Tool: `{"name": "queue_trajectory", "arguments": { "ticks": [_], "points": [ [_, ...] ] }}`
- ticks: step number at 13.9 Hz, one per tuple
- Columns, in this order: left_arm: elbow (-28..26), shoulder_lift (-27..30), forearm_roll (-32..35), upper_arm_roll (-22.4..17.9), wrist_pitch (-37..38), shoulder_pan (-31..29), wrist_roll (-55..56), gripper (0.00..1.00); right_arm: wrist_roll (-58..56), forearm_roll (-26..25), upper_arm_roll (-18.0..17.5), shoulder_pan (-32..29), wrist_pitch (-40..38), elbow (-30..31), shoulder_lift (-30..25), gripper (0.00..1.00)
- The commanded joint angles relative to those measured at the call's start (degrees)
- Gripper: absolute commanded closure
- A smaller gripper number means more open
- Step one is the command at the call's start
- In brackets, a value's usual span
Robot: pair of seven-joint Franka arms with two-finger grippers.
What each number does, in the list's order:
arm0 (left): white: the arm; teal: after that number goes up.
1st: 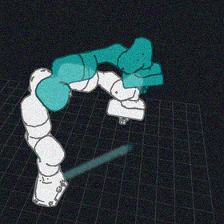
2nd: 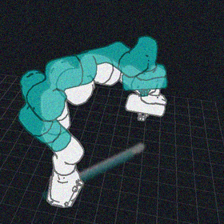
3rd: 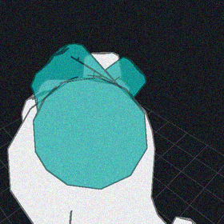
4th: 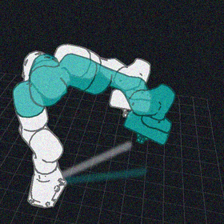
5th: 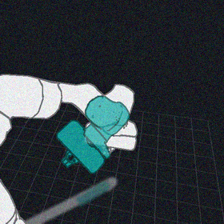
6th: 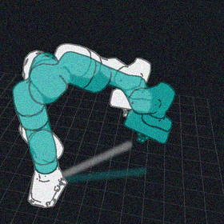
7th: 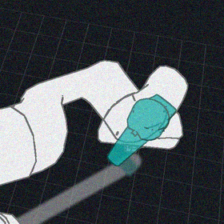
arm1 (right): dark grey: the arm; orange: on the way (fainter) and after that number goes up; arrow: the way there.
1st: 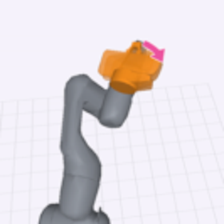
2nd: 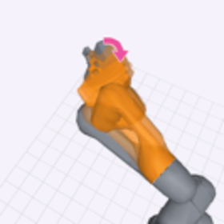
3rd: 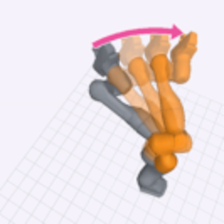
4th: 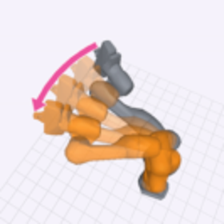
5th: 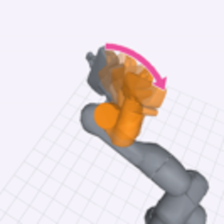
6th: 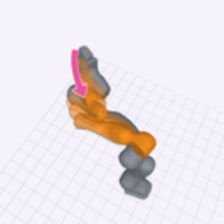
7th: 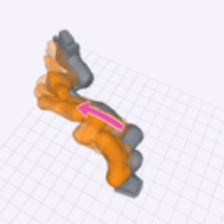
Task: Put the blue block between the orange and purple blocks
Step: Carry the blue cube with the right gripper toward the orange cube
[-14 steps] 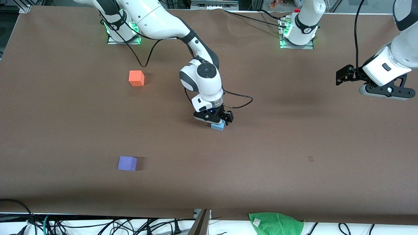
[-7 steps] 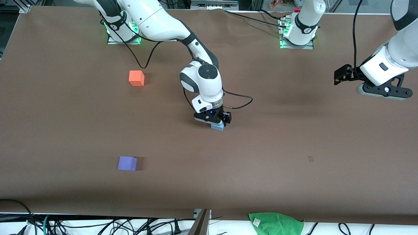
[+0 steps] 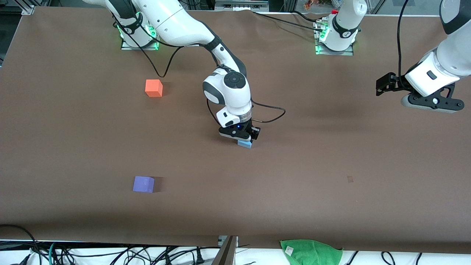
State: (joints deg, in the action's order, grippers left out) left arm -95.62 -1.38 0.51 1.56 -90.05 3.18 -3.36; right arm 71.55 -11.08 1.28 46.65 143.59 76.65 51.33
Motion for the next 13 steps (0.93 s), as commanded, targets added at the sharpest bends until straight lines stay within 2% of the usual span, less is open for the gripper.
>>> {"name": "queue_trajectory", "arguments": {
  "ticks": [1,2,5,7,8,11,13],
  "points": [
    [0.08,0.33,0.28,0.02,-0.3,0.25,0.28,0.0,-6.83,0.26,-0.13,-1.72,-9.95,-1.85,-3.76,0.61],
    [0.08,0.33,0.28,0.02,-0.21,0.25,0.28,0.0,-10.34,1.22,-0.57,-3.04,-15.22,-2.2,-5.52,0.61],
    [0.08,0.33,0.28,0.02,-0.21,0.25,0.19,0.0,-23.07,8.51,-0.23,-7.08,-26.04,-1.68,-12.11,0.61],
    [0.08,0.33,0.28,0.02,-0.21,0.25,0.19,0.0,-33.71,10.71,-0.05,-11.29,-34.13,-1.5,-15.11,0.61],
    [0.08,0.33,0.28,0.02,-0.21,0.25,0.19,0.0,-37.32,11.68,-0.05,-13.14,-35.91,-0.81,-16.51,0.61],
    [0.08,0.33,0.28,0.02,-0.21,0.25,0.28,0.0,-47.35,12.22,0.04,-18.76,-35.4,7.61,-22.4,0.61],
    [0.08,0.33,0.28,0.02,-0.21,0.25,0.19,0.0,-54.72,14.66,0.04,-23.24,-34.0,13.5,-25.65,0.61]
  ]
}}
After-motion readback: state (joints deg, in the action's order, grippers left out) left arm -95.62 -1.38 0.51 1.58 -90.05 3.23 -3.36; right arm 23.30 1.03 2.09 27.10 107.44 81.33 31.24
